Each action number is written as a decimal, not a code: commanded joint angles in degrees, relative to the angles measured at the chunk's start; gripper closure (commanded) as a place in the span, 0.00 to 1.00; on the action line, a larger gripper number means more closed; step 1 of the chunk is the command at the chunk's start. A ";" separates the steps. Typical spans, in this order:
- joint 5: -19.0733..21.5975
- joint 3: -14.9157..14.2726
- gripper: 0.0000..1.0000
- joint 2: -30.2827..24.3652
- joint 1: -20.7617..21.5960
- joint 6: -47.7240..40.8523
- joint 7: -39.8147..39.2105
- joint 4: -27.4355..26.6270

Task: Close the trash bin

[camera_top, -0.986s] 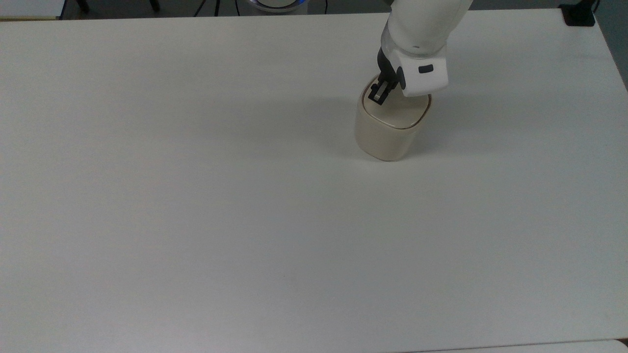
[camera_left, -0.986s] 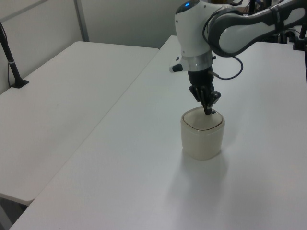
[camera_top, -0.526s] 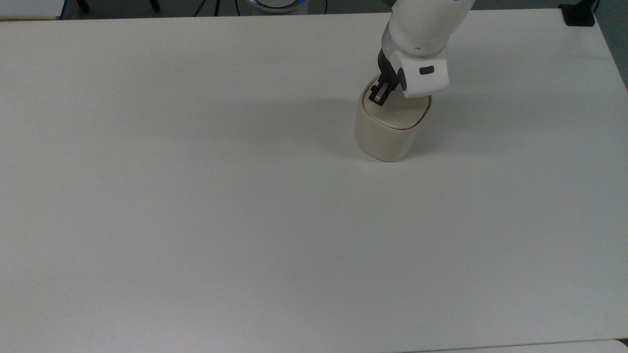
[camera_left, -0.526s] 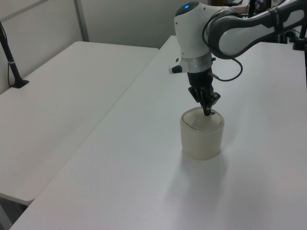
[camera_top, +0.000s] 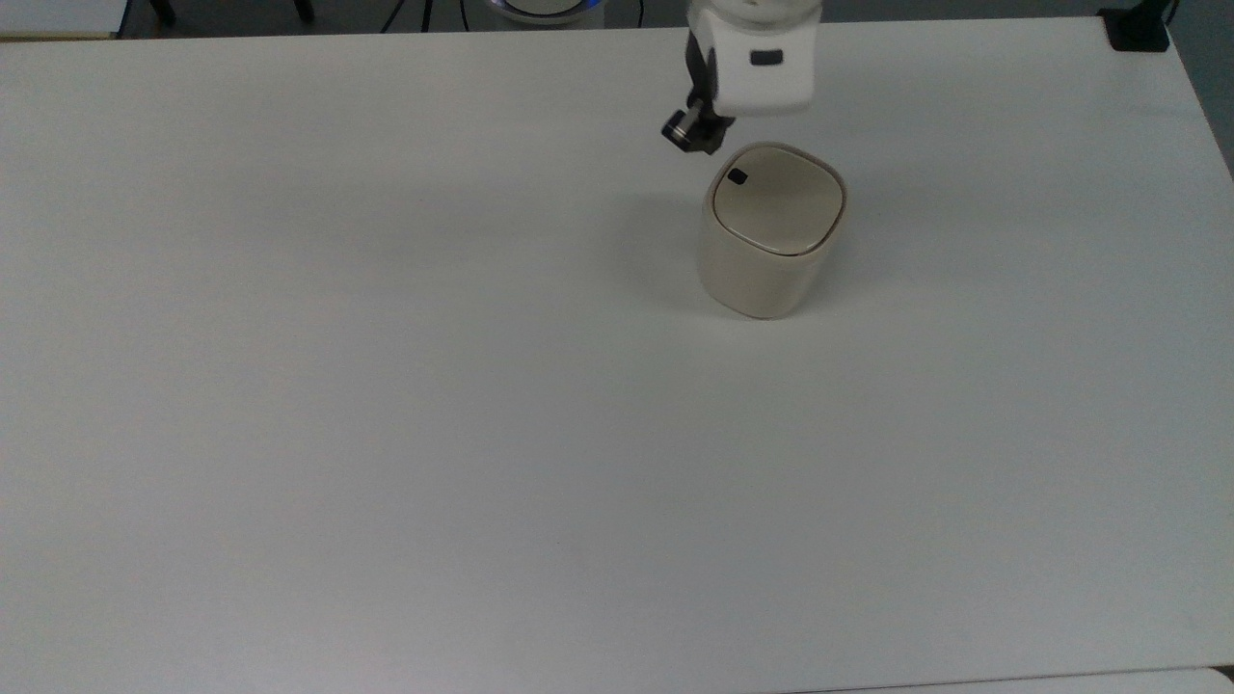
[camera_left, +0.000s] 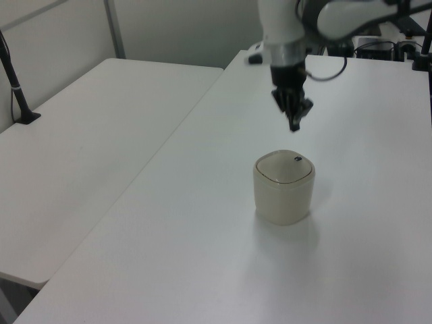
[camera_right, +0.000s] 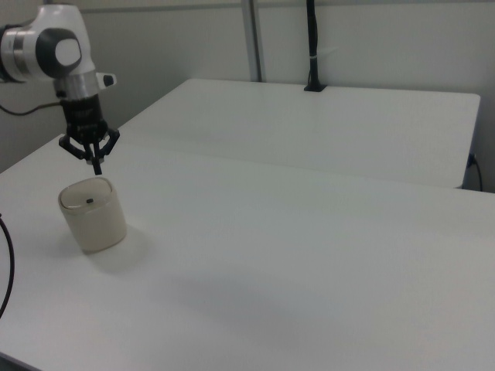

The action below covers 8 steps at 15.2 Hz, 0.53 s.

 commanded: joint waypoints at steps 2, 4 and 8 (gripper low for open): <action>-0.70 -0.83 0.82 -5.80 -6.94 -3.97 13.83 -1.65; -1.05 -1.27 0.67 -6.06 -10.01 -4.05 20.45 -1.73; -2.28 -3.38 0.00 -6.77 -14.42 -3.70 22.32 -1.82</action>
